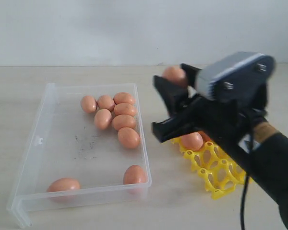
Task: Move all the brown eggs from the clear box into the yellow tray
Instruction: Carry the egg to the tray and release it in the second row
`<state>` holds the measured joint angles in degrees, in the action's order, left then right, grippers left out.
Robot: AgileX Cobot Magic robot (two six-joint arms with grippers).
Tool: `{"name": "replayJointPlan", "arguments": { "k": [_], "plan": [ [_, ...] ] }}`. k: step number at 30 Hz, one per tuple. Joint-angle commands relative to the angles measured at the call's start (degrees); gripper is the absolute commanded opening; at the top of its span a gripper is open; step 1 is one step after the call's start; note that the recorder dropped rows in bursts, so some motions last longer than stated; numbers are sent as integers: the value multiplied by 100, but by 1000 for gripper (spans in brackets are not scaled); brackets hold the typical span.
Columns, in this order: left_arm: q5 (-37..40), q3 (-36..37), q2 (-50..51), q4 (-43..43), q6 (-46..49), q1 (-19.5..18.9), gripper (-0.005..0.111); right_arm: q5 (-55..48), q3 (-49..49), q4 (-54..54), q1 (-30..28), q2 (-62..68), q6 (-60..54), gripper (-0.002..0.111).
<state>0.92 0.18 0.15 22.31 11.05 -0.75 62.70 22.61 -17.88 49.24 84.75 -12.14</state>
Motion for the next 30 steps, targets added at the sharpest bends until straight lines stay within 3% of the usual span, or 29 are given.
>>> {"name": "replayJointPlan", "arguments": {
  "k": [1, 5, 11, 15, 21, 30],
  "plan": [
    [-92, -18, -15, 61, -42, -8, 4, 727, -874, -1823, -149, -92, 198, 0],
    [-92, -18, -15, 61, -42, -8, 4, 128, -1109, -1610, -948, -92, 748, 0],
    [-92, -18, -15, 61, -42, -8, 4, -1684, -722, 513, -2558, -78, 1581, 0],
    [-92, -18, -15, 61, -42, -8, 4, -2309, -285, 1504, -3244, 44, 2366, 0],
    [-92, -18, -15, 61, -42, -8, 4, -2280, -61, 2328, -3491, 526, 3110, 0],
    [-92, -18, -15, 61, -42, -8, 4, -807, -58, 2375, -3491, 1829, 2941, 0]
  ]
}}
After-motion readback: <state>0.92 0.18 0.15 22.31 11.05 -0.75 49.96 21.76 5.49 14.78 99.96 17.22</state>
